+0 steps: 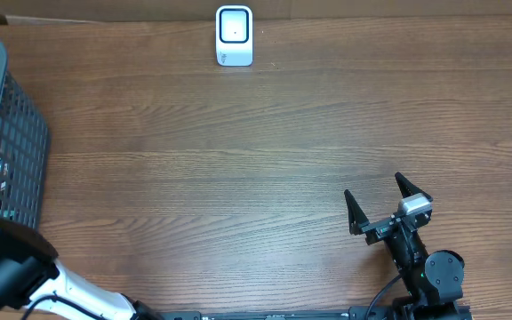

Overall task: Scan the item barcode
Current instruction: 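Move the left gripper left and down into the grey basket, then grasp the green-lidded jar inside the basket with the left gripper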

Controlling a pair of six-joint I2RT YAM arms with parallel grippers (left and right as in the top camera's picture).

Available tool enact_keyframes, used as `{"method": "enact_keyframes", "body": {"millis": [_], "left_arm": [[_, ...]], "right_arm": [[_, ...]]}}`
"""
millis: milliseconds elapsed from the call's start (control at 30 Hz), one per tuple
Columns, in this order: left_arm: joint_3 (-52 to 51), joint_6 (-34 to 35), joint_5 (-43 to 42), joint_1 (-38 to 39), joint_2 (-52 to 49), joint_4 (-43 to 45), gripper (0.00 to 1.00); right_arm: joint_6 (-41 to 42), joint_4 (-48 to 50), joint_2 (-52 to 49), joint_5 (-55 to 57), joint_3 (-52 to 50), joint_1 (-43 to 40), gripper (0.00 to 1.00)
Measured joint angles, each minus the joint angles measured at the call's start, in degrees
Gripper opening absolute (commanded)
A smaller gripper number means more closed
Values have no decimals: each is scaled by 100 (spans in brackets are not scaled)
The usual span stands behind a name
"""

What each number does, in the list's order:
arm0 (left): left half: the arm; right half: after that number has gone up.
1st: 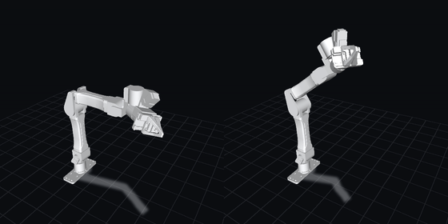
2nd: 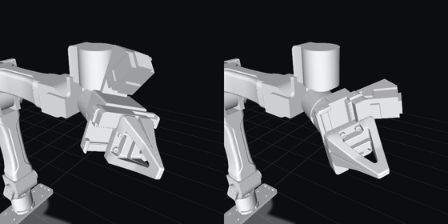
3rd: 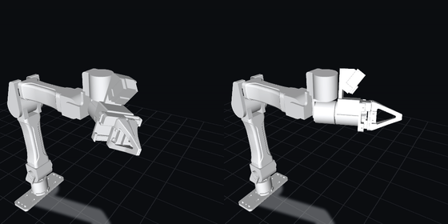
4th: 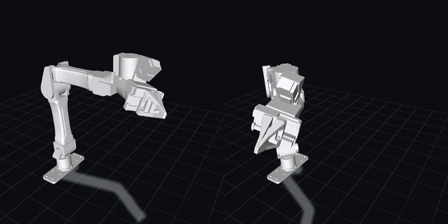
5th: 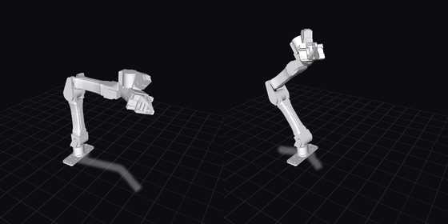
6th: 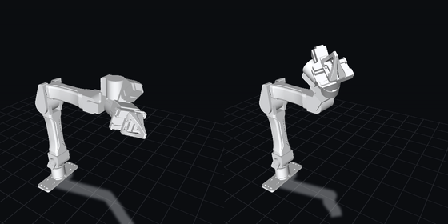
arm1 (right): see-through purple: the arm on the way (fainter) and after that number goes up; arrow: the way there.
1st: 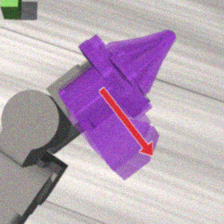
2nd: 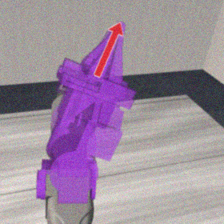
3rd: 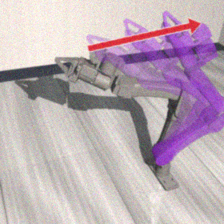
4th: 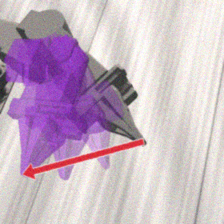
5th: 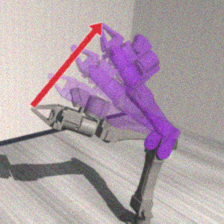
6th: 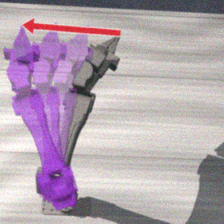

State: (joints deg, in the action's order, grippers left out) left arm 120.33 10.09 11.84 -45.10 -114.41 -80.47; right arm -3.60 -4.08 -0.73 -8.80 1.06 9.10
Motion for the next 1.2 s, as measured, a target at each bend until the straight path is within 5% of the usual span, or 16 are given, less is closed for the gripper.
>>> {"method": "enact_keyframes", "body": {"millis": [233, 433, 733, 1200], "left_arm": [[-2, -717, -525, -2, -573, -101, 82], [-9, -922, -612, -116, -931, -372, 72], [-57, -951, -699, -627, -997, -411, 72], [-697, -1082, -822, -664, -1001, 142, 100]], "right_arm": [[-2, -2, 0, -2, 0, 0, 100], [-4, 0, 0, 0, 0, 0, 100], [0, -2, 0, 0, 0, -2, 100], [-2, 2, 0, -4, 0, 0, 100]]}}
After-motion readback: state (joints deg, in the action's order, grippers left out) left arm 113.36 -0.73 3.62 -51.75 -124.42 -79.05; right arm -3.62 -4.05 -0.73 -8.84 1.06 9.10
